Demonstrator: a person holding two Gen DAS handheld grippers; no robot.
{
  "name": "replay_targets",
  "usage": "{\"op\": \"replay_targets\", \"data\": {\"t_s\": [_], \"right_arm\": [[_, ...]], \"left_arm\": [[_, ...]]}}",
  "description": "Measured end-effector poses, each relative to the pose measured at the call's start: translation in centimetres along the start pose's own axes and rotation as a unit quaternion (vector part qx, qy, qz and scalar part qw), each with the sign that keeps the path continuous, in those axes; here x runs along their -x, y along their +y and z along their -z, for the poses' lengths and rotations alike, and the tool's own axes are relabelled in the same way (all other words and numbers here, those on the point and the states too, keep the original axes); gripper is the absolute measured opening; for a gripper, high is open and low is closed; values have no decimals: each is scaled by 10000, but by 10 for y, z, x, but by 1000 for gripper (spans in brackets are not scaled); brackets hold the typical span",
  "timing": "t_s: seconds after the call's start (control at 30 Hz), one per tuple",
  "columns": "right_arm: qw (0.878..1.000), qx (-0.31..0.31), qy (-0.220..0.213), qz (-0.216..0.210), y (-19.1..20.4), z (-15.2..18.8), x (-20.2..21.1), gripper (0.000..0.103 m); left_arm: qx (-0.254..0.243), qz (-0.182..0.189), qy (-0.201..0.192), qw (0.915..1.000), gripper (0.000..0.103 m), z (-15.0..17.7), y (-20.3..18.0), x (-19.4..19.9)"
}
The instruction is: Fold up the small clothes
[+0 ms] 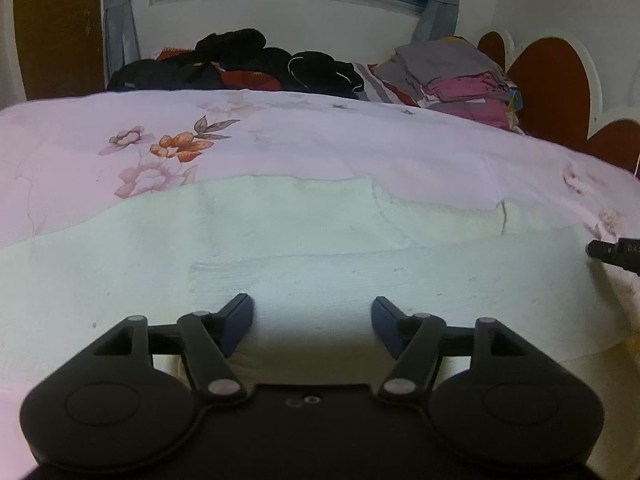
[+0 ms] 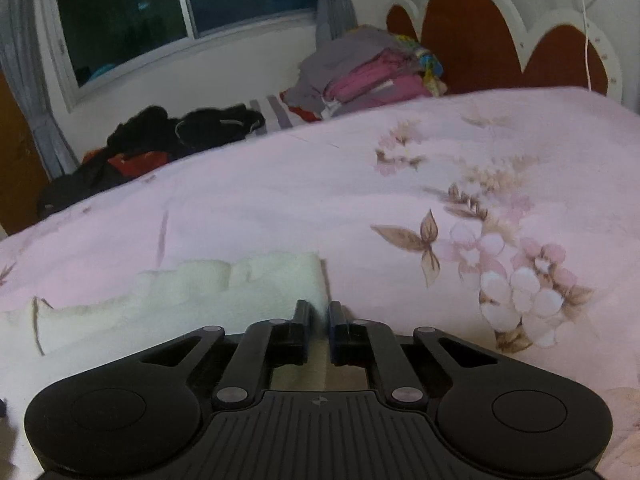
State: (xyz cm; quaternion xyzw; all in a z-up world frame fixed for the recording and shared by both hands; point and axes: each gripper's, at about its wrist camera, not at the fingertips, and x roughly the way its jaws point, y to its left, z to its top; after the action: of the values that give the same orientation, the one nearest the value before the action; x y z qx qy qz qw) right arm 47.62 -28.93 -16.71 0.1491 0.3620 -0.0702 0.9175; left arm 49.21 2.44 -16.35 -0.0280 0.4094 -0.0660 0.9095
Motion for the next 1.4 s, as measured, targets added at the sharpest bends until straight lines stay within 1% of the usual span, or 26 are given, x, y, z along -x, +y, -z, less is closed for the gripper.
{"op": "replay_targets", "data": {"t_s": [0.07, 0.2, 0.27, 0.33, 0.43, 0.5, 0.57, 0.63, 0.67, 0.7, 0.77, 0.87, 0.93, 1.0, 1.07, 1.13, 1.2, 1.27, 1.33, 1.4], "right_arm": [[9999, 93, -67, -103, 9, 1, 11, 10], [9987, 259, 22, -449, 32, 9, 26, 13], [9972, 330, 143, -654, 45, 19, 32, 14], [9954, 451, 340, -771, 60, 30, 31, 14], [9933, 481, 554, -893, 77, 42, 27, 15], [9921, 495, 579, -997, 88, 45, 31, 15], [9904, 540, 601, -1123, 102, 46, 35, 16], [9884, 641, 574, -1253, 118, 48, 40, 35], [9874, 688, 538, -1322, 126, 49, 43, 55], [9863, 741, 494, -1392, 134, 51, 46, 56], [9846, 844, 424, -1469, 153, 54, 52, 56], [9813, 943, 445, -1615, 178, 60, 56, 56], [9788, 1050, 481, -1691, 195, 64, 57, 56], [9758, 1145, 513, -1790, 212, 70, 58, 56], [9735, 1201, 536, -1871, 227, 75, 59, 56], [9714, 1253, 560, -1938, 241, 79, 59, 56], [9697, 1300, 580, -1986, 253, 83, 58, 56], [9685, 1386, 591, -1980, 266, 87, 56, 56], [9684, 1418, 602, -1961, 274, 90, 52, 56], [9697, 1430, 609, -1886, 279, 92, 47, 56]], "left_arm": [[140, 48, 62, 9999, 66, -2, 5, 3], [343, 68, 91, 9993, 68, -2, 16, 19], [346, 17, 62, 9994, 71, 0, 21, 29], [400, -52, 34, 9992, 72, 4, 31, 42], [605, -152, -17, 9980, 73, 11, 55, 61], [737, -239, -56, 9970, 74, 16, 74, 74], [908, -433, -89, 9949, 75, 21, 97, 88], [1123, -621, -107, 9917, 75, 27, 121, 100], [1237, -721, -117, 9896, 75, 31, 133, 106], [1342, -797, -122, 9877, 75, 34, 144, 111], [1609, -935, -140, 9824, 75, 41, 169, 123], [1939, -1102, -165, 9747, 74, 51, 201, 136], [2141, -1194, -199, 9693, 71, 58, 222, 143], [2353, -1282, -210, 9632, 65, 64, 241, 148], [2646, -1323, -217, 9550, 62, 70, 263, 151], [2964, -1379, -245, 9447, 62, 74, 285, 152], [3228, -1401, -287, 9356, 62, 78, 304, 150], [3485, -1340, -371, 9269, 60, 79, 321, 146], [3626, -1254, -492, 9221, 59, 76, 332, 141], [3672, -1266, -589, 9196, 49, 72, 338, 135]]}}
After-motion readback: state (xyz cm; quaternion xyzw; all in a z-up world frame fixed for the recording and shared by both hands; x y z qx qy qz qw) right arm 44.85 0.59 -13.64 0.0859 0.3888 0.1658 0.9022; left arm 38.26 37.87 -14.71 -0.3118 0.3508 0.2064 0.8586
